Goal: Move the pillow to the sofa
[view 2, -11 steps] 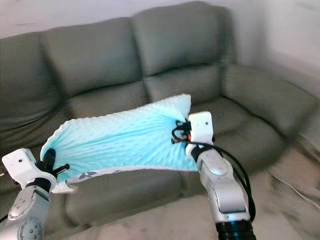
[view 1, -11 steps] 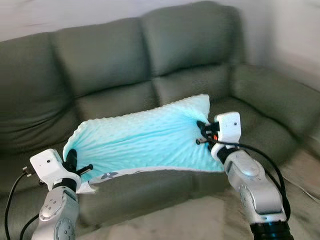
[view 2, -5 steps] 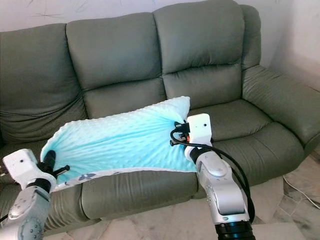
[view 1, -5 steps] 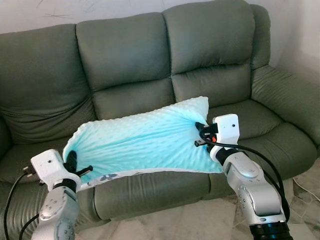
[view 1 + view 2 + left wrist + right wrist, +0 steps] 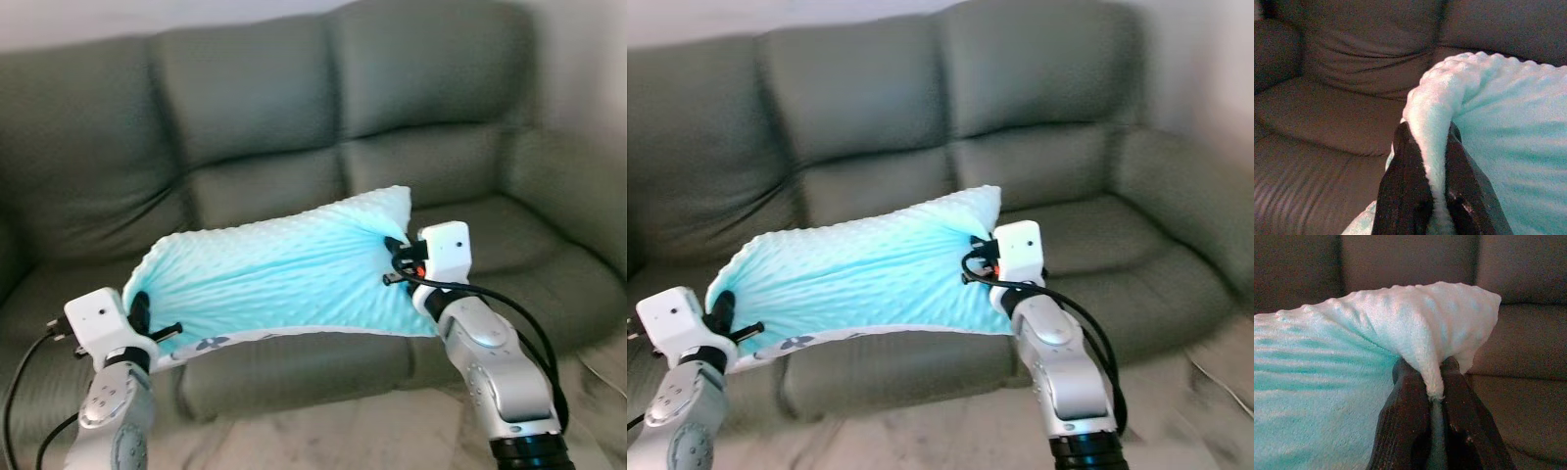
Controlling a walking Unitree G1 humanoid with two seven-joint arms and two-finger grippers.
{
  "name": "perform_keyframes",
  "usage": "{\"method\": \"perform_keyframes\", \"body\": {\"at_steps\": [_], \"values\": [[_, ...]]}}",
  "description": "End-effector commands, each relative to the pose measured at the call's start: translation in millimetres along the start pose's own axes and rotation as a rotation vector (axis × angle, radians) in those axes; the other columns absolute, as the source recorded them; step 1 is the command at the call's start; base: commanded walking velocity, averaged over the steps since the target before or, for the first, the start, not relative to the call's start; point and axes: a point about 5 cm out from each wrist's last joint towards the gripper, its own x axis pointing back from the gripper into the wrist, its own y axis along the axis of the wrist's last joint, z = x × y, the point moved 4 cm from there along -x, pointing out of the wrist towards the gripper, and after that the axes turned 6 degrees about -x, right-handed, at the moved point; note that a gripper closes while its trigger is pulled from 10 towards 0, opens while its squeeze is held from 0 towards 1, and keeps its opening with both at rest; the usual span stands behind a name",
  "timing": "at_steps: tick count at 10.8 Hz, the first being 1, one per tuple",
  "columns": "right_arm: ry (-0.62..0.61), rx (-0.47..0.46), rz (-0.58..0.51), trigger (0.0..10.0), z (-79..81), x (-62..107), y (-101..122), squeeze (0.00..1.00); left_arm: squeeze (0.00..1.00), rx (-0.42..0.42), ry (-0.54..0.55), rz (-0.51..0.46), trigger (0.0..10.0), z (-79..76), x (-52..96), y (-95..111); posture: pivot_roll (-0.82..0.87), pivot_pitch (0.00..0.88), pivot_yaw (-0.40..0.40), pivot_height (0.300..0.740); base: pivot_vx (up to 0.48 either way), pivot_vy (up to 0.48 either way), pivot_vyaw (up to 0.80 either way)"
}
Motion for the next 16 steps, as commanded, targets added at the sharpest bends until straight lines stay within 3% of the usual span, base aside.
{"method": "perform_keyframes", "body": {"at_steps": [1, 6, 9, 16], "values": [[-0.049, 0.013, -0.036, 10.0, -11.8, -0.3, 10, 0.0, 0.0, -0.048, 0.086, -0.013, 10.0, 23.9, 0.8, 3, -0.22, 0.043, 0.092, 0.74, 0.0, 0.0, 0.79], [-0.021, -0.003, -0.043, 10.0, -7.4, -1.6, 10, 0.0, 0.0, -0.065, 0.108, -0.059, 10.0, 34.4, 4.1, 11, -0.21, 0.041, 0.097, 0.74, 0.0, 0.0, 0.0], [0.022, 0.002, -0.063, 10.0, 1.1, 0.2, 12, 0.0, 0.0, -0.056, 0.113, -0.07, 10.0, 37.2, 4.8, 14, -0.22, 0.044, 0.1, 0.74, 0.39, 0.0, 0.0], [0.042, 0.016, -0.066, 10.0, 3.2, 2.4, 12, 0.0, 0.0, -0.039, 0.118, -0.061, 10.0, 36.1, 6.7, 10, -0.22, 0.051, 0.1, 0.74, 0.411, 0.0, 0.0]]}}
